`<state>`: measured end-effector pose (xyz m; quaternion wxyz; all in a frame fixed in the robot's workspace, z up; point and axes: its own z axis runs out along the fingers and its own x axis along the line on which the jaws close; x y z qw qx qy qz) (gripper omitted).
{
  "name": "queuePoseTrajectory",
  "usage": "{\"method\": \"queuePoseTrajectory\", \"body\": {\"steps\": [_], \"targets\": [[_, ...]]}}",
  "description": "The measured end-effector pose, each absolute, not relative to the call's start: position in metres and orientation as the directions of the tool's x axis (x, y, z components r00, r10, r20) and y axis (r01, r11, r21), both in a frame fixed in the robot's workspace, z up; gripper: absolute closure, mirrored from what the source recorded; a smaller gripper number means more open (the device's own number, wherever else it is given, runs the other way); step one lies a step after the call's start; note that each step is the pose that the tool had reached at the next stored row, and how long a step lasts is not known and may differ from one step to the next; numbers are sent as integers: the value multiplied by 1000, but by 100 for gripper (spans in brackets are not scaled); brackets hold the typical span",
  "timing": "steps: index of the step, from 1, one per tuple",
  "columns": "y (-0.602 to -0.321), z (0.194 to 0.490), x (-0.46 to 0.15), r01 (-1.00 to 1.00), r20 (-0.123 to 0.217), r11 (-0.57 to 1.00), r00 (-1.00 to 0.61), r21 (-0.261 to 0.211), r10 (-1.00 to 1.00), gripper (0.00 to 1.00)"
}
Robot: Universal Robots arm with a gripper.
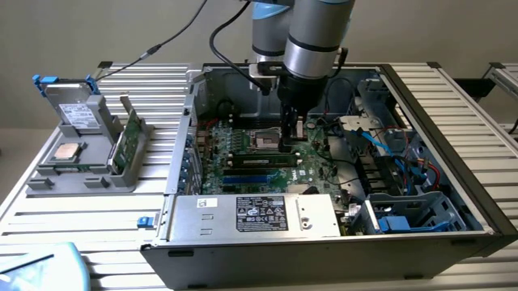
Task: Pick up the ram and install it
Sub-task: 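Press down the ram until it locks into place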
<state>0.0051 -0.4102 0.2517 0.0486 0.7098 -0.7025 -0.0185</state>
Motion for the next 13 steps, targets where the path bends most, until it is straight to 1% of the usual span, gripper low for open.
{"method": "queuePoseTrajectory", "body": {"steps": [8,13], "targets": [[-407,239,8,-995,42,-7,11,95,-999,89],[-405,238,8,-996,42,-7,11,94,-999,89]]}}
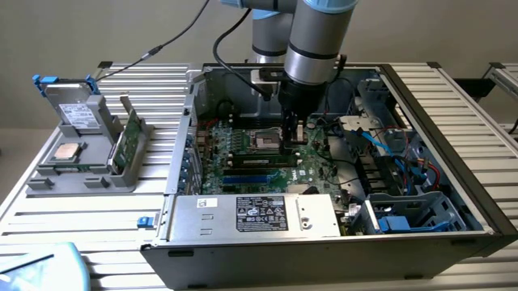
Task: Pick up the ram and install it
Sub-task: 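Press down the ram until it locks into place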
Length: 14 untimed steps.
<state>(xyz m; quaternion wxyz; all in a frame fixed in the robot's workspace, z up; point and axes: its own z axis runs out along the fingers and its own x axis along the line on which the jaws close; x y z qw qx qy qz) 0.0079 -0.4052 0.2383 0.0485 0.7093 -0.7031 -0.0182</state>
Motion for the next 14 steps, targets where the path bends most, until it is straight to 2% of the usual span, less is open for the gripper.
{"method": "queuePoseTrajectory", "body": {"steps": [14], "targets": [[-405,226,8,-996,43,-7,11,94,-999,89]]}}
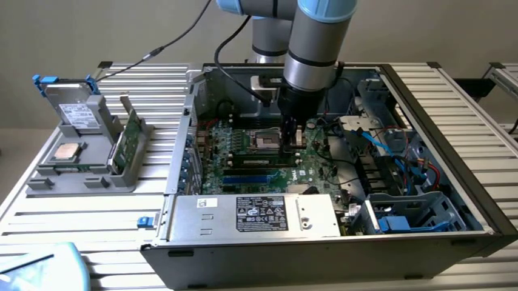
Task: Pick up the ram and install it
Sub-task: 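Press down the ram until it locks into place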
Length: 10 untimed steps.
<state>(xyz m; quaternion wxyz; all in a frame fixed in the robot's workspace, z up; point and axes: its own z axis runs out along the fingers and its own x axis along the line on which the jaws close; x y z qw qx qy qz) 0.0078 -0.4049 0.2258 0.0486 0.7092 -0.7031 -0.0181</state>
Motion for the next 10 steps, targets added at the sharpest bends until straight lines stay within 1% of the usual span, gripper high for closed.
{"method": "queuePoseTrajectory", "body": {"steps": [6,10], "targets": [[-404,225,8,-996,42,-7,11,94,-999,89],[-404,234,6,-996,42,-7,11,94,-999,89]]}}
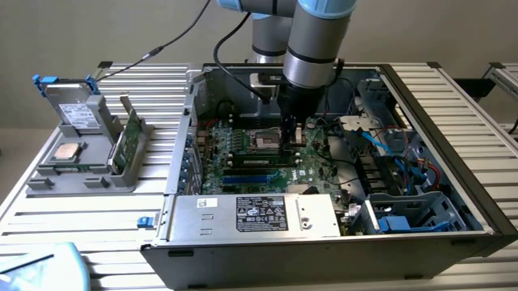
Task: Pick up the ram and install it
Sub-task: 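Press down the ram until it locks into place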
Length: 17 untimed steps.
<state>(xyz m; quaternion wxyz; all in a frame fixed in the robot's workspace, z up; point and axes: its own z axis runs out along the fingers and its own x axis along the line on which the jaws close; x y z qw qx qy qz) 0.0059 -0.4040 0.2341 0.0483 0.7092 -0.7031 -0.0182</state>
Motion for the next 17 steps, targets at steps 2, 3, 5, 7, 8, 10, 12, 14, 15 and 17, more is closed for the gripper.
{"method": "queuePoseTrajectory", "body": {"steps": [2,3,5,7,8,10,12,14,15,17], "targets": [[-404,235,3,-996,42,-7,11,94,-999,89],[-404,235,0,-996,42,-7,11,94,-999,89],[-403,235,-6,-996,43,-7,11,94,-999,89],[-402,235,-13,-996,44,-6,11,94,-999,89],[-401,235,-17,-996,44,-7,11,94,-999,89],[-400,235,-24,-996,45,-6,11,94,-999,89],[-399,235,-32,-996,45,-6,11,94,-999,89],[-399,235,-39,-996,45,-6,11,94,-999,89],[-399,235,-42,-996,45,-6,11,94,-999,89],[-399,235,-45,-996,45,-6,11,94,-999,89]]}}
